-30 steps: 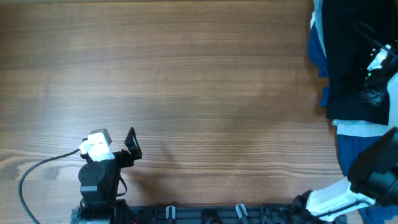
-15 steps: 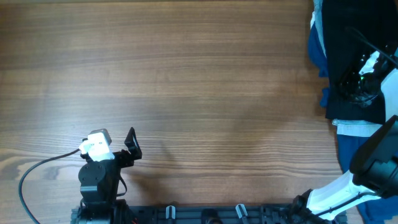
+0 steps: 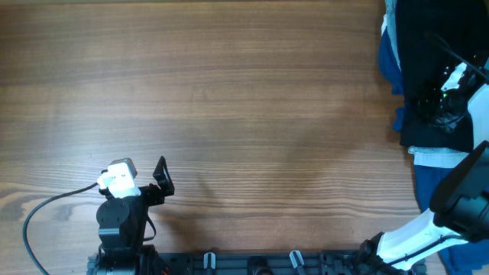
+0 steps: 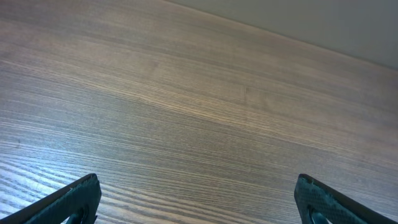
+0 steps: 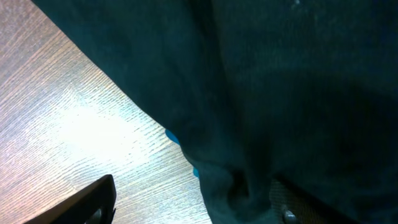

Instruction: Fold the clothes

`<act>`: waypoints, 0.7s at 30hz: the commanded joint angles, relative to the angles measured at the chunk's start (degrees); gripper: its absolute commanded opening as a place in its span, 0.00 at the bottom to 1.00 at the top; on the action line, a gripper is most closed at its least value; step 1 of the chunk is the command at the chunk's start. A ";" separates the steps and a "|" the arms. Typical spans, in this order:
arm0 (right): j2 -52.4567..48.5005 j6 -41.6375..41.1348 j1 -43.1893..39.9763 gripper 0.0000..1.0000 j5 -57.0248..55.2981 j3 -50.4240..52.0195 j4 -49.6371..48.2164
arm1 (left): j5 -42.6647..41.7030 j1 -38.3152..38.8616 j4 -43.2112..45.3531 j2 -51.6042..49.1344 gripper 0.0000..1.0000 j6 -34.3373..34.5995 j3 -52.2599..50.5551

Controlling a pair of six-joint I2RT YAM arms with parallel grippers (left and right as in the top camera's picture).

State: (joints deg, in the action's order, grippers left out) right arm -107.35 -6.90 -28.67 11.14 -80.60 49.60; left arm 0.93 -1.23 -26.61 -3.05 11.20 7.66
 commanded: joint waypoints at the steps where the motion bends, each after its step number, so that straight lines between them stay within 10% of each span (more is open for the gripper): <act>1: -3.91 -0.57 0.13 0.70 -0.09 0.44 0.00 | -0.46 0.00 -0.24 0.26 1.00 -0.31 0.07; 10: -6.45 -0.63 0.09 0.39 -0.76 0.44 -0.59 | -0.46 0.00 -0.24 0.26 1.00 -0.31 0.07; 15: -6.45 -0.81 0.09 0.05 -0.76 0.44 -1.14 | -0.46 0.00 -0.24 0.26 1.00 -0.31 0.07; 21: -6.43 -2.10 0.09 0.05 -0.72 0.42 -1.57 | -0.46 0.00 -0.24 0.26 1.00 -0.28 0.07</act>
State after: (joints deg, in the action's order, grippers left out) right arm -112.66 -7.70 -28.67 10.46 -80.60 48.51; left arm 0.93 -1.23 -26.61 -3.05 11.20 7.66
